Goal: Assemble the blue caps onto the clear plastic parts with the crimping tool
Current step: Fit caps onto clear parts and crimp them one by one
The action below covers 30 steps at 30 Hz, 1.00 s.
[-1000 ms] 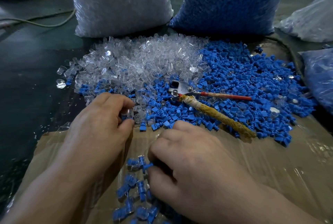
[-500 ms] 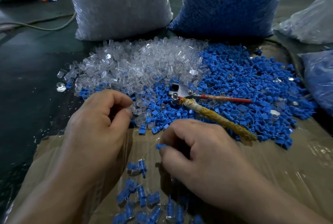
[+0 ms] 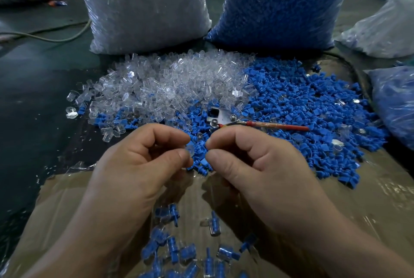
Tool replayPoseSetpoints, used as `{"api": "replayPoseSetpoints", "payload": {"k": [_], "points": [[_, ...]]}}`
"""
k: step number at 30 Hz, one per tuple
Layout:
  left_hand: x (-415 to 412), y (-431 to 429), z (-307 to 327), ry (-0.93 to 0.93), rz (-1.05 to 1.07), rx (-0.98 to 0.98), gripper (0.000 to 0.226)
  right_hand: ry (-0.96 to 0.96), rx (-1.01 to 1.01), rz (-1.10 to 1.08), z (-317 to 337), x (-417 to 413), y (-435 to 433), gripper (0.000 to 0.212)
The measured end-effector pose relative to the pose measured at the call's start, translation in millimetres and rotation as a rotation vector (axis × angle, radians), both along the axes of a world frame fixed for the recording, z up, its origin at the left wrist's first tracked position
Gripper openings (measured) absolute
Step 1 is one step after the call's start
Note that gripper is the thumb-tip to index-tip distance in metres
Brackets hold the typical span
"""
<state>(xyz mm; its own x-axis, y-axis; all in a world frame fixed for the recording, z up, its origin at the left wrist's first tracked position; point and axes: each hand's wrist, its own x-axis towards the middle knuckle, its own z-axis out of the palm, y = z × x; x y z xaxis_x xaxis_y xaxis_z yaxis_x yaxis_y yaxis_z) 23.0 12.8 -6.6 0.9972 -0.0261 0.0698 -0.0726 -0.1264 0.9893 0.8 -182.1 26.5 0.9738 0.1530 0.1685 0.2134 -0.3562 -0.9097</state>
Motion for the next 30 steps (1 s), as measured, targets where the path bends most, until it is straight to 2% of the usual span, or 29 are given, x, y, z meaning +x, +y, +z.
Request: {"api": "replayPoseSetpoints", "payload": {"k": [2, 5, 9, 14, 16, 21, 25, 27, 30], "points": [[-2, -2, 1, 0.001, -0.002, 0.011, 0.037, -0.162, -0.125, -0.019, -2, 0, 2, 0.01], [-5, -6, 4, -0.009, -0.009, 0.03, 0.037, -0.288, -0.243, -0.016, -4, 2, 4, 0.016], [-7, -10, 7, -0.009, -0.043, 0.031, 0.025, -0.342, -0.283, -0.037, -6, 3, 5, 0.011], [-10, -11, 13, -0.008, -0.06, 0.018, 0.023, -0.423, -0.292, -0.041, -4, 3, 4, 0.006], [-9, -10, 11, 0.001, -0.04, 0.003, 0.022, -0.466, -0.328, -0.03, -3, 2, 4, 0.009], [-8, -12, 8, -0.014, -0.062, -0.013, 0.02, -0.383, -0.46, 0.07, -5, 1, 4, 0.023], [-7, -10, 10, 0.035, -0.12, -0.137, 0.021, -0.347, -0.413, 0.025, -4, 2, 3, 0.021], [-7, -9, 12, 0.098, -0.141, -0.192, 0.029, -0.324, -0.405, 0.033, -3, 1, 3, 0.019], [-9, -10, 15, 0.09, -0.134, -0.105, 0.022, -0.325, -0.428, 0.055, -2, 1, 3, 0.02]]}}
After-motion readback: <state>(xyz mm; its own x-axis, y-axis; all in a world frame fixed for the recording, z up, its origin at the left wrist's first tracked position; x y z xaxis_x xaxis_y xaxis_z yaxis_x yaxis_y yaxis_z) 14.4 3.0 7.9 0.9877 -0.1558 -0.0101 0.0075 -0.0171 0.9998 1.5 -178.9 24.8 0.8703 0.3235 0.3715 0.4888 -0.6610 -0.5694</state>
